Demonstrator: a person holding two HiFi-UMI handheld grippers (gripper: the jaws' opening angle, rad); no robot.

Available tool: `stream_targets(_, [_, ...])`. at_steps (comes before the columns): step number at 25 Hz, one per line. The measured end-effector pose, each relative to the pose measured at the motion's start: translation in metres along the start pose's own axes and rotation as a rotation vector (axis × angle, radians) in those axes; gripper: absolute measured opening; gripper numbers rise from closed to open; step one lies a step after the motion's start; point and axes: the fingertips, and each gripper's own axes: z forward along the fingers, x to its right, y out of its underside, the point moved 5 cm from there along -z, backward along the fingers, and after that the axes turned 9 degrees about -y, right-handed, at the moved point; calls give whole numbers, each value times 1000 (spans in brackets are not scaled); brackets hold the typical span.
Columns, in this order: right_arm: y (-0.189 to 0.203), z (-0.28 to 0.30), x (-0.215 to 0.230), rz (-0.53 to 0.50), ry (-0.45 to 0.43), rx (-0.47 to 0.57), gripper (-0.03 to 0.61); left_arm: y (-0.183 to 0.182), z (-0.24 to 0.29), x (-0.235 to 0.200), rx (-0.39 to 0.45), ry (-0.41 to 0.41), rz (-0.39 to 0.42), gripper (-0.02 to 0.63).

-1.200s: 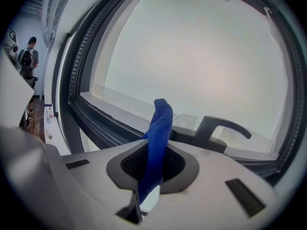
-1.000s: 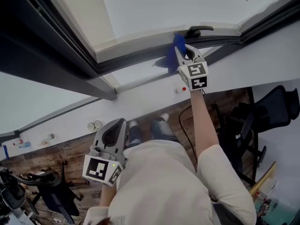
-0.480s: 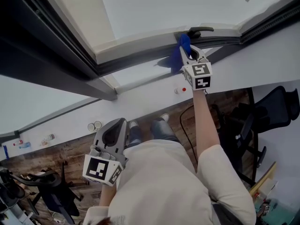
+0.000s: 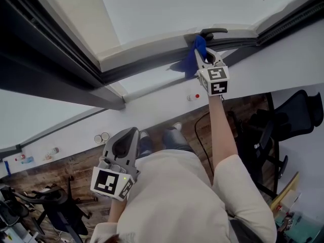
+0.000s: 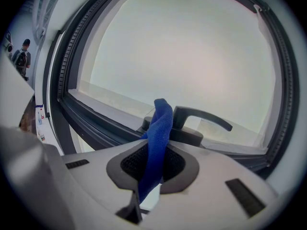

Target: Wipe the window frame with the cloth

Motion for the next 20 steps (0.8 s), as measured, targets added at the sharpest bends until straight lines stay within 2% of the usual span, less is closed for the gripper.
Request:
stream_targets(5, [2,-2,6,15,3,2,44,-10,-4,-8,24,-37,0,8])
stream_targets(11, [-4,-3,8,66,40,-15,44,-17,-31,-53,61,-185,-16,9])
stream_targets(13, [-18,-6,-8,91,27,33,44,-14,-41,-63,65,-218,-16,8])
stream_targets(15, [-37,-7,-37,102,-28,97,44,-11,-48,-69,72,-232,-21,9])
stream_targets(20, [-81,7,-148,57,-254,182,44,-7,-58,-69,78,-200,-36,8])
